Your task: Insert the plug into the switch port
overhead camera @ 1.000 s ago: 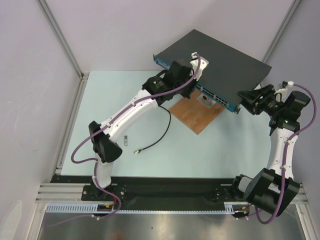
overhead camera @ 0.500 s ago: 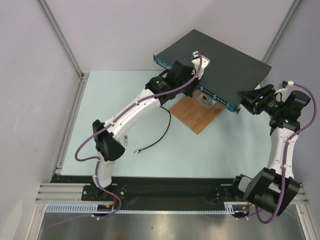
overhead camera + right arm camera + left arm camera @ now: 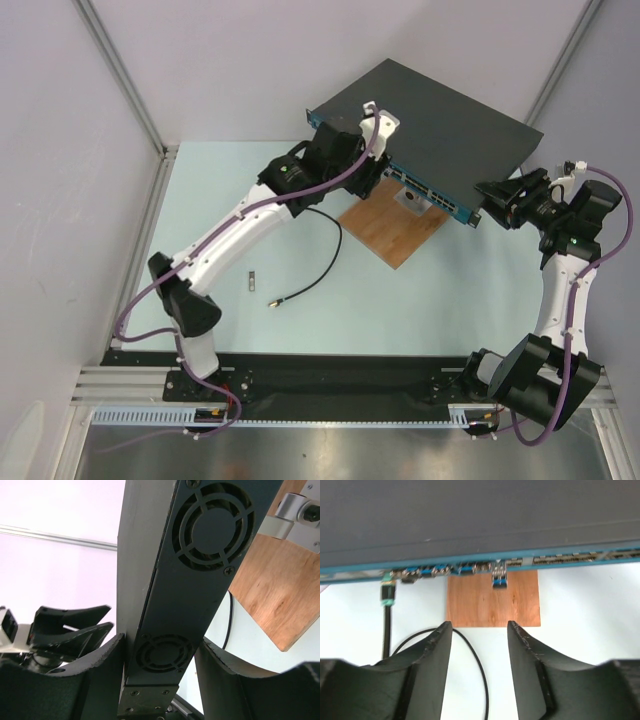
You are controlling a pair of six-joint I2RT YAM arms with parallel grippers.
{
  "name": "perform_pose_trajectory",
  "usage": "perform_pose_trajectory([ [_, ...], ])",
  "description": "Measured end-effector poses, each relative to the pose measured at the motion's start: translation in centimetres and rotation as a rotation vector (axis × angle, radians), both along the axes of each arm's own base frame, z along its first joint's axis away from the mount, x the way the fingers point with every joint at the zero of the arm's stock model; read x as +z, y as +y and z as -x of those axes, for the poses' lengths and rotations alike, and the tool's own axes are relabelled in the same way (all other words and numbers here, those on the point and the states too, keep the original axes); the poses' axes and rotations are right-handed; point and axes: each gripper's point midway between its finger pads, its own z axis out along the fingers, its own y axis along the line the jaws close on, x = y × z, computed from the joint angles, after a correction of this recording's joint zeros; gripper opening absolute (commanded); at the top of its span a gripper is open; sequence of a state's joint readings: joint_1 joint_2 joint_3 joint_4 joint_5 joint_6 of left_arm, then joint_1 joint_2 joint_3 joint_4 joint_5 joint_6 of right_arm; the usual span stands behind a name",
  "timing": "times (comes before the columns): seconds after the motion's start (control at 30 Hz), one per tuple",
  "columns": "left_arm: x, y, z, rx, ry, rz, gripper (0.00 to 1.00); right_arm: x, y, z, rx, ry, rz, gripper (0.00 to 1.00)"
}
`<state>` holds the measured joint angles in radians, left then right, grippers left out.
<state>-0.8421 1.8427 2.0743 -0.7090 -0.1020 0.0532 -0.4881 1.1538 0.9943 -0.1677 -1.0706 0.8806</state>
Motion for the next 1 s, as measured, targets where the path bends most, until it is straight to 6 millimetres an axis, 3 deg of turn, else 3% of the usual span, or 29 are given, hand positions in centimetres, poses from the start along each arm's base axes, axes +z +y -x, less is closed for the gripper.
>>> perform_pose_trajectory([
  [0.13,1.1,1.8,1.1,-0.003,-0.014,0.001,0.37,0.0,0.0,0.0,0.001,0.002,0.0,0.0],
  [0.2,1.4,2.2,1.3,-0.004,-0.017,0.001,0.24,0.0,0.0,0.0,0.001,0.002,0.001,0.0],
  [0.4,0.8,1.3,1.3,-0.045,0.01,-0.004,0.02,0.0,0.0,0.0,0.003,0.006,0.002,0.0],
  [0.77,-1.9,-1.1,0.1,-0.077,0.057,-0.028,0.0,-0.1,0.0,0.0,0.005,0.01,0.003,0.0],
  [1.0,-1.5,-2.1,-0.8,-0.073,0.048,-0.008,0.0,-0.1,0.0,0.0,0.006,0.01,0.004,0.0],
])
